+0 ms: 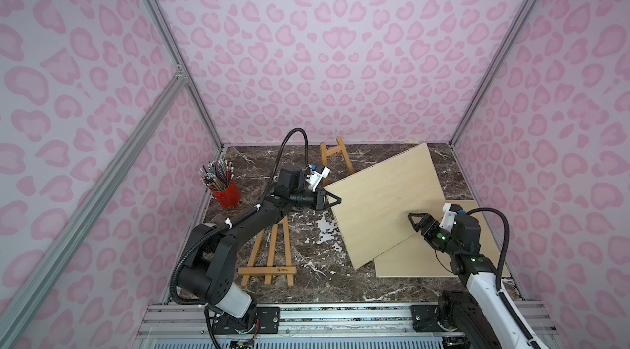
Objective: Disassemble the easel
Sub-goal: Place the drawing board on the drawing board.
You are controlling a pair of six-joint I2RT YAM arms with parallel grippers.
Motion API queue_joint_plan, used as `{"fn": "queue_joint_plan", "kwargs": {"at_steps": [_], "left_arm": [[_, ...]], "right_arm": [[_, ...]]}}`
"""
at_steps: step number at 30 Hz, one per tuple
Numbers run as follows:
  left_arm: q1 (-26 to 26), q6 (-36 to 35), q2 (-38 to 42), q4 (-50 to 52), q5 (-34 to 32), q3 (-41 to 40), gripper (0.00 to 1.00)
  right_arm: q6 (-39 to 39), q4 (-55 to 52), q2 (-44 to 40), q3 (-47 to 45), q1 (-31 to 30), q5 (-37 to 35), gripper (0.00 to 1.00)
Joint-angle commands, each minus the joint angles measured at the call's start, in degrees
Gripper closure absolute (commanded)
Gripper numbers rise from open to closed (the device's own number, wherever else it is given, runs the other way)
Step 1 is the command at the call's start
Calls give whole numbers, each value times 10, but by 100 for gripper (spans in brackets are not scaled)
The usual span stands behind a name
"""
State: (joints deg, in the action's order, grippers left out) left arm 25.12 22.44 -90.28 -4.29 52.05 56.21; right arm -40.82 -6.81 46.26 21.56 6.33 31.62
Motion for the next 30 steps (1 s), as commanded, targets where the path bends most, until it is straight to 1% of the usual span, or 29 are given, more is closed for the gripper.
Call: {"fn": "queue_joint_plan", "kwargs": {"at_steps": [1, 5, 7, 8, 9, 10, 13, 17, 19, 24, 28, 30], "left_arm": [[0, -34, -8, 37, -20, 17, 98], [0, -48, -17, 77, -26, 31, 98], [0, -56, -18, 93, -31, 37, 98], [0, -58, -19, 99, -32, 40, 98], [0, -58, -22, 102, -32, 43, 98], [0, -59, -25, 106, -33, 47, 98], [1, -68, -32, 127, -35, 60, 98], [0, -83, -36, 161, -43, 75, 98], [0, -90, -38, 175, -46, 81, 98], [0, -103, -47, 202, -51, 95, 98], [0, -110, -49, 213, -52, 99, 98], [0, -115, -50, 222, -53, 102, 98]], "right_arm": [[105, -22, 63, 61, 35, 19, 14], [160, -11, 141, 125, 85, 17, 13], [175, 10, 181, 149, 109, 13, 13], [177, 18, 201, 162, 119, 21, 13], [191, 26, 231, 179, 131, 57, 12], [191, 37, 262, 194, 137, 72, 12], [200, 59, 321, 233, 144, 62, 12], [221, 73, 356, 283, 146, 32, 13], [240, 63, 385, 321, 146, 19, 13], [267, 75, 462, 386, 158, 30, 12], [301, 60, 532, 434, 158, 75, 12], [324, 44, 556, 447, 157, 81, 12]]}}
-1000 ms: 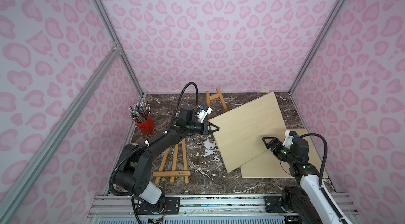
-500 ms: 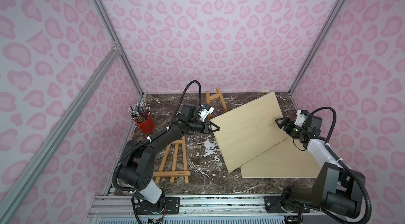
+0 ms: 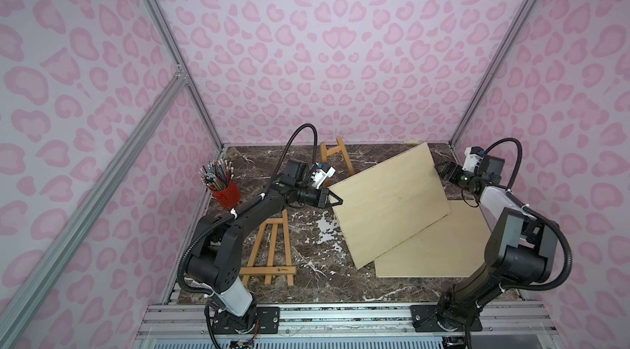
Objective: Disassemble the easel
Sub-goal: Place the drawing board on the drawing board.
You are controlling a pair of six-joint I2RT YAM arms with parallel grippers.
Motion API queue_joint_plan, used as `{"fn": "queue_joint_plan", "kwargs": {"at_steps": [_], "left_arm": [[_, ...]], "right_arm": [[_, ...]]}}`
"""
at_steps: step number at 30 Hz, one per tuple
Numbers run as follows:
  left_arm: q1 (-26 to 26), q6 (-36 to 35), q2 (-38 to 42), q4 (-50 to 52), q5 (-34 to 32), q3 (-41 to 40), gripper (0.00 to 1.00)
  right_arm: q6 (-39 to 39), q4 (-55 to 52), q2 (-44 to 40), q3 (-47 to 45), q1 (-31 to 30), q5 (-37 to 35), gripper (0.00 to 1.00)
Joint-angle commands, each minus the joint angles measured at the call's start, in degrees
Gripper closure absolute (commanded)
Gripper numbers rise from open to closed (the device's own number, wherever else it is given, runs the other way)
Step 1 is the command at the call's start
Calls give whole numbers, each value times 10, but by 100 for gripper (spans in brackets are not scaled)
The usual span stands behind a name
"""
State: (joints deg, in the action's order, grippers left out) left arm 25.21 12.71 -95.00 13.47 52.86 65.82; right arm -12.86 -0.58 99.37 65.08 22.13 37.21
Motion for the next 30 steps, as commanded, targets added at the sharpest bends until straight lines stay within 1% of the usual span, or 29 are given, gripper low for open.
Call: {"fn": "queue_joint_plan", "kwargs": {"at_steps": [1, 7, 10, 13, 25, 30], "left_arm": [[0, -20, -2, 46, -60, 6, 98], [-1, -31, -12, 64, -57, 21, 98], [0, -36, -16, 75, -54, 32, 98], [-1, -37, -21, 81, -52, 40, 98], [-1, -61, -47, 119, -42, 65, 98], [-1, -76, -62, 148, -35, 87, 98]], "right_arm": [[56, -24, 34, 16, -1, 28, 11], [97, -63, 68, 43, -2, 63, 11], [105, -67, 75, 47, -2, 94, 11], [123, -84, 77, 48, -7, 111, 11], [167, -123, 68, 22, -16, 151, 13], [177, -136, 35, 2, -27, 170, 15]]}}
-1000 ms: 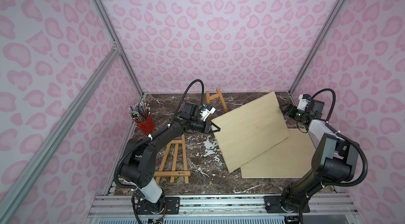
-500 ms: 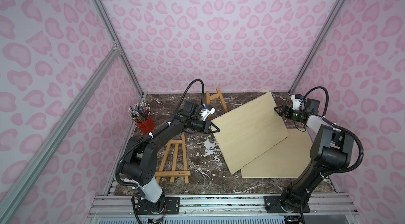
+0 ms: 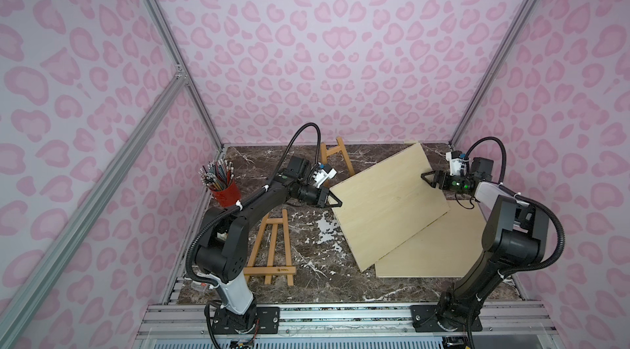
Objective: Disassemble the easel
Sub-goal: Place the drawing board on the drawing board.
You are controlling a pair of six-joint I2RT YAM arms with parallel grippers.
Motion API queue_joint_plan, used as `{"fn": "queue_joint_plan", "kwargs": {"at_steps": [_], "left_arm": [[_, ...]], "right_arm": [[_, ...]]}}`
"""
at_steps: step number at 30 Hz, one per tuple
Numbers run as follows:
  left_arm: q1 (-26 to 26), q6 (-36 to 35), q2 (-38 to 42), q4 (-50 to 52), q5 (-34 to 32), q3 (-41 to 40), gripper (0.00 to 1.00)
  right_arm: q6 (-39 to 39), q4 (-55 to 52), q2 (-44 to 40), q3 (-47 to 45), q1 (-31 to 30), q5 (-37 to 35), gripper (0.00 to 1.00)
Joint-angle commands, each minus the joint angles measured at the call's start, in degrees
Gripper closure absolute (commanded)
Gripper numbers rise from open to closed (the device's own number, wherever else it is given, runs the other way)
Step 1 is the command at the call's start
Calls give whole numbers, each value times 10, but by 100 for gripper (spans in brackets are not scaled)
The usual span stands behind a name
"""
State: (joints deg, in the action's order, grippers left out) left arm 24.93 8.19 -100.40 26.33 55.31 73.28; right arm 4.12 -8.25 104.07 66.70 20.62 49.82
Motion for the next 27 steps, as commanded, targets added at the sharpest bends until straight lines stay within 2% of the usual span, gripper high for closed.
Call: {"fn": "queue_joint_plan", "kwargs": {"at_steps": [1, 5, 10, 16, 22, 27], "left_arm": [[3, -33, -11, 26, -57, 18, 98], [2, -42, -20, 45, -43, 34, 98], [2, -53, -40, 74, -26, 55, 98], [4, -68, -65, 115, -25, 92, 98], [16, -73, -99, 154, -45, 146, 98], [33, -70, -130, 176, -61, 171, 98]], "right_arm": [[7, -63, -23, -20, -15, 44, 15], [1, -73, -65, -61, -22, 49, 16], [-42, -62, -119, -145, -25, 36, 16], [-93, -67, -172, -213, -18, -9, 16], [-124, -109, -222, -200, 3, -99, 13], [-123, -145, -235, -168, 6, -146, 12]]}}
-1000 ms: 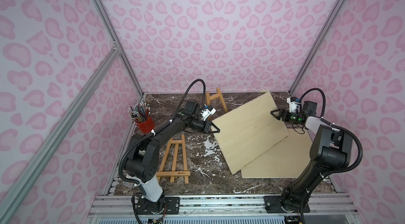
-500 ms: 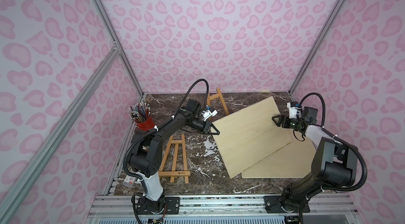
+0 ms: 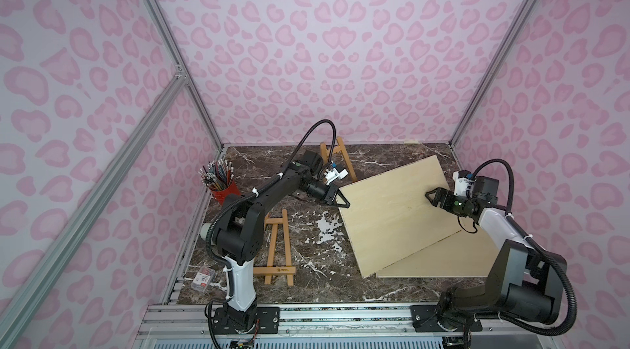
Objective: Disassemble the easel
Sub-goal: Place the drawing board on the drawing board.
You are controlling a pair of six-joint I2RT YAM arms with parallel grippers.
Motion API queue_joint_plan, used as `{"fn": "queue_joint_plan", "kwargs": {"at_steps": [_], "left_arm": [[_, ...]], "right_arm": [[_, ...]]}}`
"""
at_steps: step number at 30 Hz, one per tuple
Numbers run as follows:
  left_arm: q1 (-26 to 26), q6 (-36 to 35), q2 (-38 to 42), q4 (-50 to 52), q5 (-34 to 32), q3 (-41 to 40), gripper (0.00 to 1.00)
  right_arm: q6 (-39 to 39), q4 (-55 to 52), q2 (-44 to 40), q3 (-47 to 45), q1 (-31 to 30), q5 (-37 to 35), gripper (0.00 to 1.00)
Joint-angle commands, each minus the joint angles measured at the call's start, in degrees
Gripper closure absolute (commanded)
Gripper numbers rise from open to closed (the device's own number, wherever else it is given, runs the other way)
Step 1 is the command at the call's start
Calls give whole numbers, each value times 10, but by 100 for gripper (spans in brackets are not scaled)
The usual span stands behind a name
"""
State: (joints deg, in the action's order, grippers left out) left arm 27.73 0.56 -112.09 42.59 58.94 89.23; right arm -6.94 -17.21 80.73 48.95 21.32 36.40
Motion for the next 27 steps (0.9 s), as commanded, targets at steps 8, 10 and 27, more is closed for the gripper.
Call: {"fn": "queue_joint_plan", "kwargs": {"at_steps": [8, 10, 27], "left_arm": [[20, -4, -49, 42, -131, 44, 98], [22, -7, -54, 50, -138, 50, 98], [36, -35, -117, 132, -193, 138, 98]], "right_arm": [[-23, -68, -22, 91, -25, -42, 12], [-26, -68, -10, 131, -55, -55, 12], [21, 35, 126, 277, -197, -198, 13]]}}
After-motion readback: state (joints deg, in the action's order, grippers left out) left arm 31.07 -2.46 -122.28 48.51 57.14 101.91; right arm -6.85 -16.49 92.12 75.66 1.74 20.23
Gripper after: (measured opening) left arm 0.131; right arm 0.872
